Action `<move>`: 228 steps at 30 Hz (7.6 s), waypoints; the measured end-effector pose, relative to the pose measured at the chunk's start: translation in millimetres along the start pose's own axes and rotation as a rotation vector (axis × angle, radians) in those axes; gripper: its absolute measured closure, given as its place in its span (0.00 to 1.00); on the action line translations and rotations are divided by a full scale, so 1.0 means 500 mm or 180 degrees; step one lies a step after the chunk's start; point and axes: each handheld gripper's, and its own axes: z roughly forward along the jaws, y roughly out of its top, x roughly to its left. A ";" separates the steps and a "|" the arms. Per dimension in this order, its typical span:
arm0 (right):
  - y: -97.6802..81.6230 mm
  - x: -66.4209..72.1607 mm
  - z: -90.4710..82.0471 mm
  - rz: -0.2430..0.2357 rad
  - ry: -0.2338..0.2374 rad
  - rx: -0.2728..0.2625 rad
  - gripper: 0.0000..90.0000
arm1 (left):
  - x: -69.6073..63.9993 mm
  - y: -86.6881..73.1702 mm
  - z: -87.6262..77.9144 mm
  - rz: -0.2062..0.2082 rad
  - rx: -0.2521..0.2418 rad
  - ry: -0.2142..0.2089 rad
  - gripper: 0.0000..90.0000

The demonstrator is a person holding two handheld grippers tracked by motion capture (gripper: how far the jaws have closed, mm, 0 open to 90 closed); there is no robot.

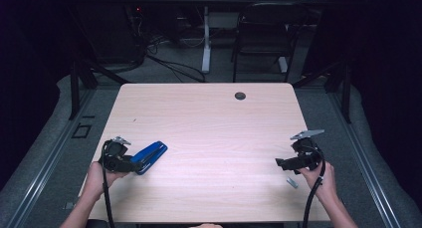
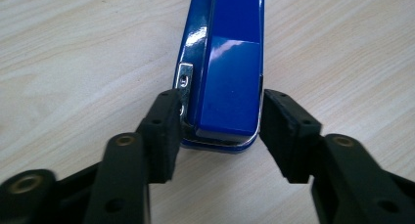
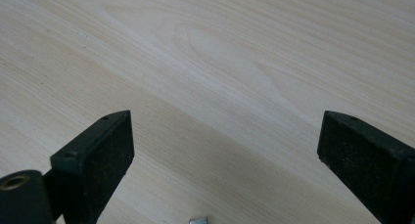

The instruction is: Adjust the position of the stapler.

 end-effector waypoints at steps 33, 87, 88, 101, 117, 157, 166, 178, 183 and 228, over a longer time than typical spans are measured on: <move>0.000 0.004 0.009 -0.0022 0.0032 0.0076 0.07 | -0.039 0.014 0.012 -0.0058 0.0101 -0.0312 0.71; 0.005 0.014 -0.002 -0.0039 0.0058 0.0031 0.07 | -0.031 0.019 0.037 -0.0039 0.0195 -0.0446 0.95; 0.005 0.013 0.000 -0.0051 0.0066 0.0051 0.07 | -0.034 0.020 0.041 -0.0039 0.0216 -0.0527 0.95; 0.006 0.012 0.003 -0.0051 0.0096 0.0084 0.07 | -0.088 0.042 0.062 0.0158 0.0234 -0.0633 0.96; 0.004 0.011 0.009 -0.0034 0.0125 0.0114 0.07 | -0.145 0.076 0.090 0.0462 0.0213 -0.0757 0.97; 0.003 0.014 0.013 -0.0113 0.0136 0.0157 0.07 | -0.038 0.119 0.099 0.0301 -0.0328 -0.0261 0.98; 0.002 0.014 0.011 -0.0127 0.0130 0.0161 0.07 | -0.051 0.134 0.117 0.0435 -0.0337 -0.0269 0.98; 0.001 0.014 0.010 -0.0081 0.0150 0.0151 0.07 | -0.063 0.149 0.131 0.0517 -0.0323 -0.0394 1.00; 0.000 0.013 0.005 -0.0085 0.0134 0.0123 0.08 | -0.060 0.152 0.131 0.0509 -0.0276 -0.0451 1.00; 0.041 0.142 0.040 -0.0381 0.0402 0.0178 0.13 | -0.135 0.150 0.135 0.0678 -0.0071 -0.0747 1.00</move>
